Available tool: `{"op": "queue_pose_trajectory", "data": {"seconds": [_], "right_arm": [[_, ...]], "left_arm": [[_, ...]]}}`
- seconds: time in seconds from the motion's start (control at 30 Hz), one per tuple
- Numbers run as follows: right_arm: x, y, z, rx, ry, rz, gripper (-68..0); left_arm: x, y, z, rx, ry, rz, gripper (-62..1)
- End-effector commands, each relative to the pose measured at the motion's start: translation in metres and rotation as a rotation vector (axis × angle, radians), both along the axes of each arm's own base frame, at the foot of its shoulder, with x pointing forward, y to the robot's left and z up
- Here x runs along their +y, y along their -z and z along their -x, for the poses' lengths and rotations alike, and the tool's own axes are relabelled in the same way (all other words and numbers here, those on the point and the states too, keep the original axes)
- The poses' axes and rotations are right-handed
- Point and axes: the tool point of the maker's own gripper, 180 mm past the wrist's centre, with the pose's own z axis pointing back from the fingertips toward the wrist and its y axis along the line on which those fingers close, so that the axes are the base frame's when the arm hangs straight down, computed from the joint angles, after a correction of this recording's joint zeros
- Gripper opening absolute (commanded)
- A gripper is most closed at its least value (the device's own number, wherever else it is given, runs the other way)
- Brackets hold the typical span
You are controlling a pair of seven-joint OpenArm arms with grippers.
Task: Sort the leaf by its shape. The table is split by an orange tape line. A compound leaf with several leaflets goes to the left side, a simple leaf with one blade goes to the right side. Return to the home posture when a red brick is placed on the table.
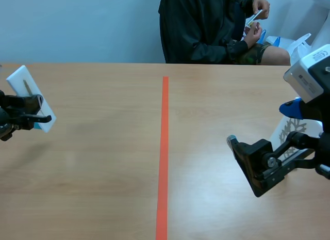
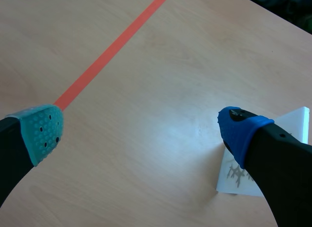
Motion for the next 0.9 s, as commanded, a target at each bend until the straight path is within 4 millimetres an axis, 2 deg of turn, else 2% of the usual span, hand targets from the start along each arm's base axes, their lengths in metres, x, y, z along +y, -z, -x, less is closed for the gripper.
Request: {"op": "queue_pose_trajectory", "data": {"seconds": [0.0, 0.23, 0.33, 0.57, 0.87], "right_arm": [[-0.002, -0.006, -0.004, -0.026, 0.004, -0.006, 0.4], [-0.002, -0.006, -0.004, -0.025, 0.004, -0.006, 0.4], [-0.002, -0.006, -0.004, -0.025, 0.003, -0.006, 0.4], [-0.002, -0.006, -0.004, -0.025, 0.003, -0.006, 0.4], [-0.002, -0.006, -0.004, -0.025, 0.004, -0.005, 0.4]], "left_arm": [[0.004, -0.016, -0.011, -0.053, -0.013, 0.025, -56.8], [0.045, 0.001, -0.018, -0.018, -0.151, 0.039, -56.8], [0.057, 0.004, -0.017, -0.029, -0.184, 0.035, -56.9], [0.065, 0.014, -0.013, -0.037, -0.218, 0.039, -56.8], [0.063, 0.015, -0.012, -0.045, -0.217, 0.041, -56.6]]}}
